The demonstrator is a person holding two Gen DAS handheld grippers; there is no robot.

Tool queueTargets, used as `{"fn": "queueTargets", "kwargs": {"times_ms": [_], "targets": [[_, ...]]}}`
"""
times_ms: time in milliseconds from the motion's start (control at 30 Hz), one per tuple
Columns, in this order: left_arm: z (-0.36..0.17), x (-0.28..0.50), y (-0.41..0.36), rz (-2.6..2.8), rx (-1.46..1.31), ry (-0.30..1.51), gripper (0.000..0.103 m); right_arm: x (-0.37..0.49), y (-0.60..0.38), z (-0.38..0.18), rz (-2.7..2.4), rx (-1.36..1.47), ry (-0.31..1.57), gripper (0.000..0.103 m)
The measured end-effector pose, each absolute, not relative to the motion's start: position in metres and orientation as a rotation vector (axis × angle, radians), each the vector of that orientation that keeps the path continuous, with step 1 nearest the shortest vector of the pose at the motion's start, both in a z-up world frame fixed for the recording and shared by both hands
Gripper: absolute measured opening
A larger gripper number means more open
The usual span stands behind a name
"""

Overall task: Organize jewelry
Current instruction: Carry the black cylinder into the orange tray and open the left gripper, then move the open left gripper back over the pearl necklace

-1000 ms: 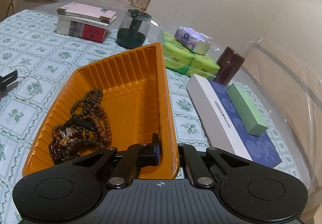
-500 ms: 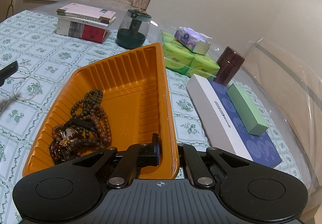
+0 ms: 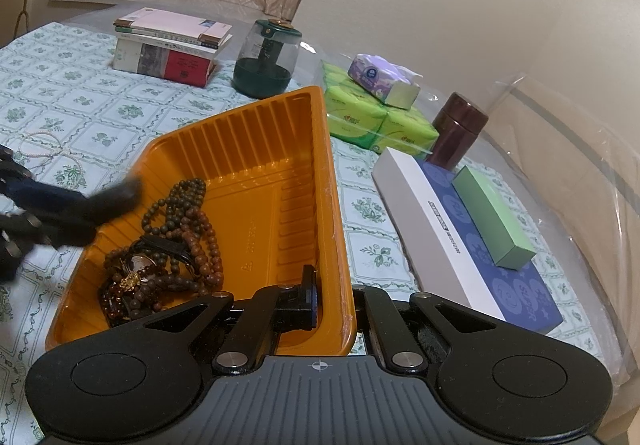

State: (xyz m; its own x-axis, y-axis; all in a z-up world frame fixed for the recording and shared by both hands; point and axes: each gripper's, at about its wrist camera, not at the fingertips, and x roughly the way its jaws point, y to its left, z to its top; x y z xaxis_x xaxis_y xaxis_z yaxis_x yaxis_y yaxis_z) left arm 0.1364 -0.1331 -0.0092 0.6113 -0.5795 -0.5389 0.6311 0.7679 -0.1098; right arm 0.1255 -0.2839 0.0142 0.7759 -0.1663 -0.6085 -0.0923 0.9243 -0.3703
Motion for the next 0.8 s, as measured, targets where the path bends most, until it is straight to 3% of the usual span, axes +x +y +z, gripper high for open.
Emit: {"fn": "queueTargets", "kwargs": {"times_ms": [567, 633, 800], "targets": [[-0.014, 0.141, -0.169, -0.78, 0.13, 0.595, 0.02, 0.125, -0.289, 0.013, -0.036, -0.384, 0.689, 0.004], [-0.016, 0.14, -0.17, -0.789, 0.14, 0.597, 0.027, 0.126, -0.289, 0.013, -0.036, -0.383, 0.689, 0.004], [-0.019, 0.138, -0.155, -0.746, 0.128, 0.593, 0.027, 0.125, -0.289, 0.013, -0.036, -0.382, 0.689, 0.004]]}}
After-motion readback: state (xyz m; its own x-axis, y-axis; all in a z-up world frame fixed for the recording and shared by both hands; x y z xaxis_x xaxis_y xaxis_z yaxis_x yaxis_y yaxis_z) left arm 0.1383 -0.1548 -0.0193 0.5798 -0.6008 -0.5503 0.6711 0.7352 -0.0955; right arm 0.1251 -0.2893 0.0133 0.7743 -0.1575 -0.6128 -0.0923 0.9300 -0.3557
